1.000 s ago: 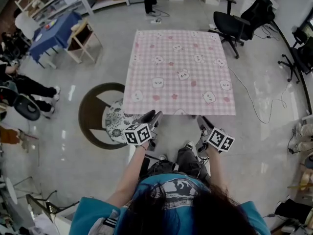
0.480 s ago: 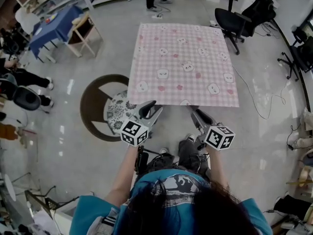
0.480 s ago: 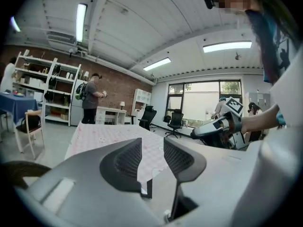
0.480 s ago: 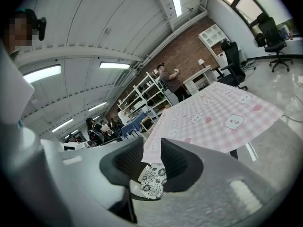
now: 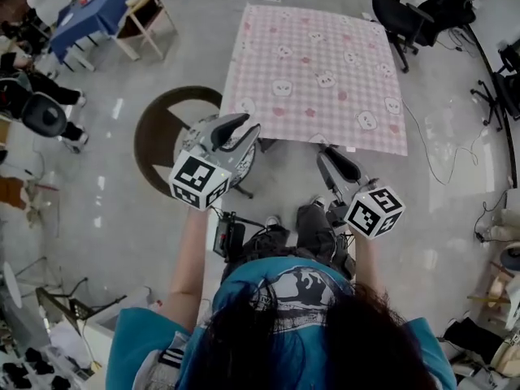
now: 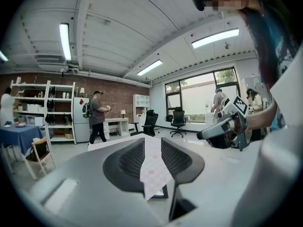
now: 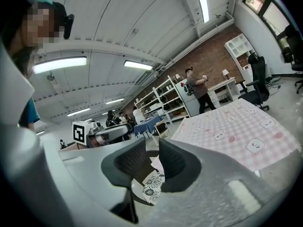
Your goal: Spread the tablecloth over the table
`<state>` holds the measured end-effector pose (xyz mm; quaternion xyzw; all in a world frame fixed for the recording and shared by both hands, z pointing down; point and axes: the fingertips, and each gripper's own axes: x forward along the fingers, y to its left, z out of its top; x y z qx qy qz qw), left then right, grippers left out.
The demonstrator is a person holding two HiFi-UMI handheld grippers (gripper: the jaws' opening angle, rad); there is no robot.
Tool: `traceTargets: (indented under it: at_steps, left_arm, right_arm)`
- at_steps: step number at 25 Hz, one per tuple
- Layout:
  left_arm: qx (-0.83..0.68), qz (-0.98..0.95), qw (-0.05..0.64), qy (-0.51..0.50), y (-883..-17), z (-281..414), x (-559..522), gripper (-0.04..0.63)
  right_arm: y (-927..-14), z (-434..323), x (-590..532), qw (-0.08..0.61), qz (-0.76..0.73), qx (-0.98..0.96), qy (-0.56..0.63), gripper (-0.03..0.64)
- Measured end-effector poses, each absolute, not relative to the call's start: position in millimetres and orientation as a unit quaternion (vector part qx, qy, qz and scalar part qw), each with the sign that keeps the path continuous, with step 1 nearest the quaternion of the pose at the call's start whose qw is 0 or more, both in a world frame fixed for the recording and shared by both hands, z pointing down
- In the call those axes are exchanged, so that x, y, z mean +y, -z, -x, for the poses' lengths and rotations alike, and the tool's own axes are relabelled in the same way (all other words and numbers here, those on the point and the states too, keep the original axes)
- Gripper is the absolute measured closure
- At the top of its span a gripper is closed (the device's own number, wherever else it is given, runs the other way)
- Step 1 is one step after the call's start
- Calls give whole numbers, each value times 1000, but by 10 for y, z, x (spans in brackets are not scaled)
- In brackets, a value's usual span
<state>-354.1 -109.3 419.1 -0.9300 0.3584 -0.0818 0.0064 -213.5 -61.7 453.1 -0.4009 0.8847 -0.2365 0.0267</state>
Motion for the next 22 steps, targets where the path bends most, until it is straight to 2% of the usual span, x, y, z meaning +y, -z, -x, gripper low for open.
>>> traceTargets:
  at_steps: [3,9,17,22]
  left_arm:
    - [345,937,-6,58,-4103,3454,-890,501]
    - [331,940,-21,78,-4343,3189,-638,539]
    - [297,951,-76,37,-4475,2708,-411,581]
    - [292,952,-83,51,-4600,2607,-298,581]
  right_arm:
    - [-4394,2288,-504,30,387,894,226,540]
    - [-4449,2357,-349,16,386,894,225,569]
    - [-4533,2322,-312,12,393,892,222,574]
    - [-4522,2243,-288,17,399,892,211,614]
